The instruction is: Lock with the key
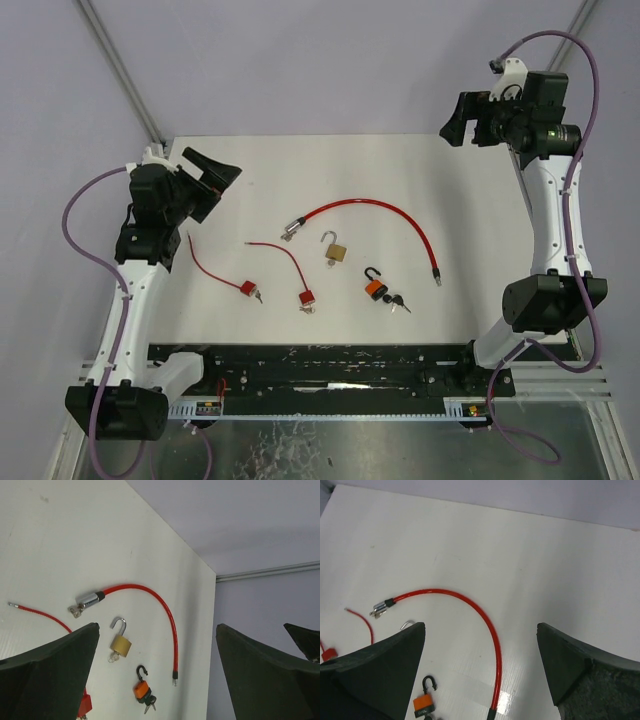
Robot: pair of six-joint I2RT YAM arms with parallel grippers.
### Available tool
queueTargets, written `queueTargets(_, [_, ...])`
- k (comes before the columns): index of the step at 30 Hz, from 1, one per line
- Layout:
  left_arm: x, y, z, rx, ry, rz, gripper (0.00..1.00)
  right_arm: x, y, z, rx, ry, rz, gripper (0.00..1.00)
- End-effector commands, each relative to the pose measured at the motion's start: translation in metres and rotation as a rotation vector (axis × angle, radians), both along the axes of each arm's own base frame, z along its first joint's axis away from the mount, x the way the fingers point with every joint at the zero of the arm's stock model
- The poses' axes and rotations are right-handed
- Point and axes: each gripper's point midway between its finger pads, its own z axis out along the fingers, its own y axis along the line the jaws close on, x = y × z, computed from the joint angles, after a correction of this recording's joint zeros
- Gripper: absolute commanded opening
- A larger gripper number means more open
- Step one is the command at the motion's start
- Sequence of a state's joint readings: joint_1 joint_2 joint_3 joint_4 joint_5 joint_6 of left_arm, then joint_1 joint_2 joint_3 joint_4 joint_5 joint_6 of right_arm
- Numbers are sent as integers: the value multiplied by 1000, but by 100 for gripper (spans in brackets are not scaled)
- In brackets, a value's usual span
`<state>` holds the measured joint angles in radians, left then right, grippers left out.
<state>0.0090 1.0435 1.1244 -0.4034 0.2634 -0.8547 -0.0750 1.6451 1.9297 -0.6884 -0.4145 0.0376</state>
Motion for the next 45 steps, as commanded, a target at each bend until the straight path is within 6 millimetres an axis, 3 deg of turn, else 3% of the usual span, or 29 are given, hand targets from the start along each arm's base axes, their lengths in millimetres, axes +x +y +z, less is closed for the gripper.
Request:
queueTargets(1, [-5, -2, -11, -59, 27, 16, 100, -26, 41, 8, -4, -91, 348, 100])
queueTargets(4, [-11, 1, -33, -38, 103, 30, 100, -44, 60, -5, 16, -81, 503, 100])
queueTargets(8, [-22, 2, -60, 55, 200, 54, 100, -51, 67, -31, 77, 0, 538, 100])
queueTargets(14, [-42, -9, -84, 212, 282, 78, 100, -67, 81, -52, 139, 28, 675, 100])
queueTargets(17, [-47, -22, -99, 189, 318, 73, 99, -79, 86, -63, 135, 15, 746, 100])
queueTargets(22, [-54, -36, -141, 54, 384, 94, 98, -99, 101, -90, 40, 57, 839, 100])
queueTargets(25, [-57, -33, -156, 33, 412, 126, 97, -115, 114, -114, -18, 124, 883, 100])
queueTargets(31, [-67, -24, -173, 68, 479, 169, 96, -146, 141, -141, -40, 199, 958, 100])
queueTargets(38, [-79, -19, -204, 103, 578, 214, 93, -156, 162, -164, -11, 272, 950, 100])
queueTargets(45, [-85, -14, -231, 183, 708, 240, 90, -155, 174, -168, 10, 284, 937, 100])
